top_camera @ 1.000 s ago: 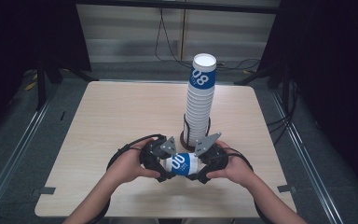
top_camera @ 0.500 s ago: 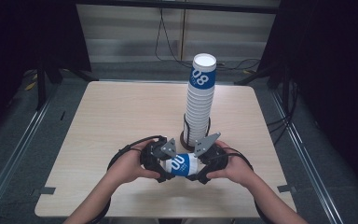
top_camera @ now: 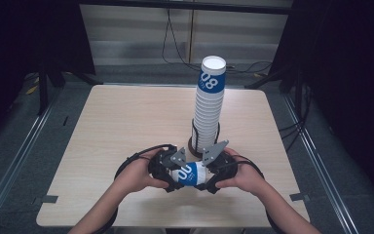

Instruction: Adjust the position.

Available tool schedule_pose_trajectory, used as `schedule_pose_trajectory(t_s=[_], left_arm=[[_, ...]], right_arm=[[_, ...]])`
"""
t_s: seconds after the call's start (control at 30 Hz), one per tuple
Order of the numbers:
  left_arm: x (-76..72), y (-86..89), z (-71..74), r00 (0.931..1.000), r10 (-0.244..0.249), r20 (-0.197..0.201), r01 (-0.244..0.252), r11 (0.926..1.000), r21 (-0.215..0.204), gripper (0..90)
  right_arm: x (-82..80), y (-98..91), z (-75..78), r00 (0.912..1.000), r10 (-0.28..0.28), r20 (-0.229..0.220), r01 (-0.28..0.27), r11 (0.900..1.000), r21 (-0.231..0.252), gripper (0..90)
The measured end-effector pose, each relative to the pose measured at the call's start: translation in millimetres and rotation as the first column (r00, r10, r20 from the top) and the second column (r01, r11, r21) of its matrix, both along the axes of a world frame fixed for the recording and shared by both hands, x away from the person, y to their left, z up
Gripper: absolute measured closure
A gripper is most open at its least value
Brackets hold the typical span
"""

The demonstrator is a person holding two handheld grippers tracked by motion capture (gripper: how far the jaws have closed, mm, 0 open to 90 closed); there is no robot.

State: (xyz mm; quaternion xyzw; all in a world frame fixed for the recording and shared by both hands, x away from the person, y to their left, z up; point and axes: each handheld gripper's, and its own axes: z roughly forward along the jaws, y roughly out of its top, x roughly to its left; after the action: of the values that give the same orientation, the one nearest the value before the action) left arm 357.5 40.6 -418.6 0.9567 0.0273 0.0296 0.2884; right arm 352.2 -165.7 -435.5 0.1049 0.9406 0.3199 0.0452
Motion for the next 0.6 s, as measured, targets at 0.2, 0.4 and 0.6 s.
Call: schedule_pose_trajectory(t_s=[0.2,0.4,0.6], left_arm=[[0.0,7.4,-0.4,0.9992,-0.002,-0.041,0.0,0.9984,-0.056,29.2],[1.3,16.2,-1.8,0.997,0.007,-0.077,-0.016,0.994,-0.109,29.3],[3.8,23.9,-3.5,0.995,0.014,-0.099,-0.028,0.9896,-0.141,29.2]], right_arm=[[-1.1,-5.1,0.7,0.9999,0.005,-0.013,-0.004,0.9968,0.08,13.9],[-3.6,-11.9,-4.8,0.9995,-0.02,-0.025,0.023,0.989,0.146,12.7],[-4.4,-17.8,-9.6,0.9983,-0.046,-0.037,0.052,0.9758,0.212,12.7]])
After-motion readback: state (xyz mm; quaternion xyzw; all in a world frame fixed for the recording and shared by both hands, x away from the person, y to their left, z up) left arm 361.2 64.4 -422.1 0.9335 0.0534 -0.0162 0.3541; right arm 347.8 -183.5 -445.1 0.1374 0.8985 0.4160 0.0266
